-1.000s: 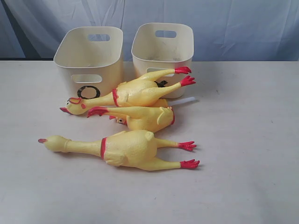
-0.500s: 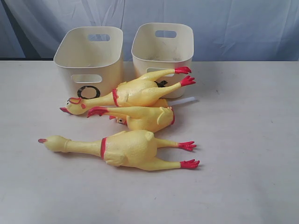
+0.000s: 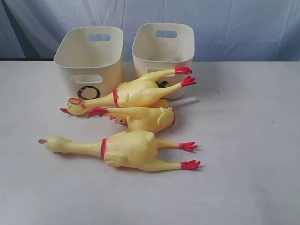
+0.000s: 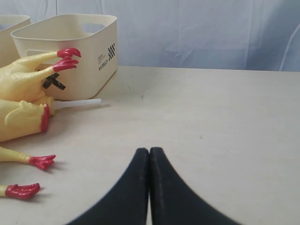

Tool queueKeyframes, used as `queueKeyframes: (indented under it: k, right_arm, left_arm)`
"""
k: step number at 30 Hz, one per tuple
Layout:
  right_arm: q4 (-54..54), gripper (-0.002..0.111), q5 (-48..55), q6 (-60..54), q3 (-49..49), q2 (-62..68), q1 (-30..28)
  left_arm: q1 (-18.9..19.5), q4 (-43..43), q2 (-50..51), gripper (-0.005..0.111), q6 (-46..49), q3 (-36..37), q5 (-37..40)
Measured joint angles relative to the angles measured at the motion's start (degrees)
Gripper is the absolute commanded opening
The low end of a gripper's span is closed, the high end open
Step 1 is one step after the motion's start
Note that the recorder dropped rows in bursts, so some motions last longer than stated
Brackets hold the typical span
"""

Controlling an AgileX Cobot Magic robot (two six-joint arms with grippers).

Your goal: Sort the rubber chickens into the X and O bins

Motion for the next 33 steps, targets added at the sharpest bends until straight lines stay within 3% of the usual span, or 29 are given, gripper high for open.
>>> queueKeyframes:
  k: [8,16,20,25,29,33]
  right_arm:
    - [0.0,-0.001,0.0,0.0,0.0,0.0,0.0]
    - [0.0,-0.001,0.0,0.0,0.0,0.0,0.0]
    - [0.0,-0.001,0.0,0.0,0.0,0.0,0.0]
    - [0.0,-0.001,0.0,0.0,0.0,0.0,0.0]
    - [0.0,-0.001,0.0,0.0,0.0,0.0,0.0]
    - [0.0,-0.001,0.0,0.0,0.0,0.0,0.0]
  left_arm:
    - [0.0,-2.3,2.83,0.0,0.1,-8.5,2.85]
    - [0.0,-2.79,20.01,0.0,6.56,-19.14,14.0]
    - [0.0,-10.23,29.95,0.0,22.57,-25.41,23.56]
    - [0.0,-22.87,42.85,0.0,49.13,-32.03,33.69]
    - [-0.1,-30.66,50.4,0.002,62.69,-35.13,35.67]
    - [-0.1,-39.3,57.65,0.014,77.35,-36.25,37.07]
